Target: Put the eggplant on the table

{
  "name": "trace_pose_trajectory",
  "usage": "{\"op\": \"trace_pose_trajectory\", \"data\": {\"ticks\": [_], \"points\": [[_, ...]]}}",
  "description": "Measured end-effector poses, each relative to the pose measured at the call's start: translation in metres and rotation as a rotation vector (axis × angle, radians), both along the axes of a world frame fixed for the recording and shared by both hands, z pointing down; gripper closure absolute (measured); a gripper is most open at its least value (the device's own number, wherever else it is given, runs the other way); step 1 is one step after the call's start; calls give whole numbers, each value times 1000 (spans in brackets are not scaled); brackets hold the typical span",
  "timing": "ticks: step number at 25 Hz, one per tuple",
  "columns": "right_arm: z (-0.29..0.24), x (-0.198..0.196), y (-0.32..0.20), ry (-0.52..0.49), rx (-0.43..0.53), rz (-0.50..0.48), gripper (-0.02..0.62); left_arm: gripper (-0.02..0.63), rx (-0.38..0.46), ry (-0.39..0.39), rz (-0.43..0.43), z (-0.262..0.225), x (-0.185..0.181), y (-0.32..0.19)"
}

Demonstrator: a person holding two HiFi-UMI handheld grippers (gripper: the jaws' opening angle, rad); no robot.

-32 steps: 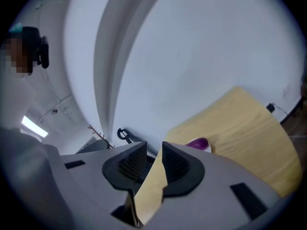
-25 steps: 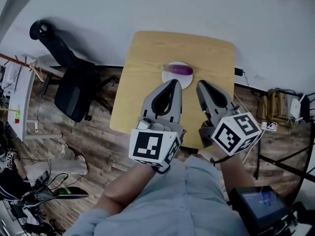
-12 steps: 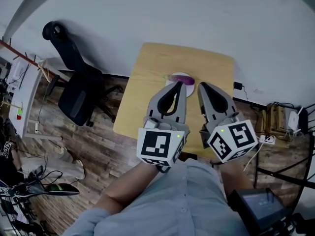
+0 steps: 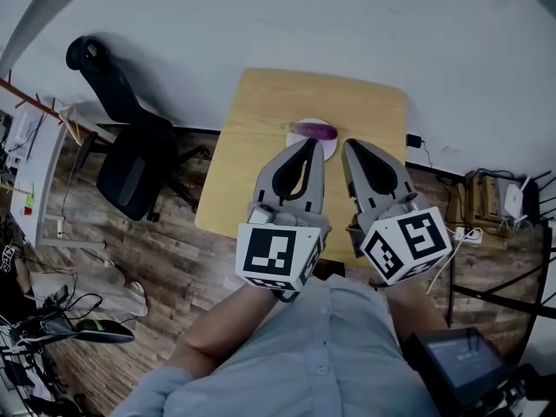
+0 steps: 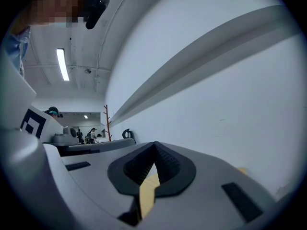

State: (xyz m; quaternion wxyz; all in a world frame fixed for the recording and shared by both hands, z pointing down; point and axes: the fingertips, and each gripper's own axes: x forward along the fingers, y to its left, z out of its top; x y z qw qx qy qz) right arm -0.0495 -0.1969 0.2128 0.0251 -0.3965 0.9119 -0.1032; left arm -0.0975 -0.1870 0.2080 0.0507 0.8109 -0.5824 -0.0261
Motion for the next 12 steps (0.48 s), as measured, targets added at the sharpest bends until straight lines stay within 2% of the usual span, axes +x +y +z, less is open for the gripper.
{"op": "trace_pose_trajectory", "data": {"ticks": [12], "points": [[2,4,-3,-2,0,-6,597,598,0,5,-9,2,4,-3]]}}
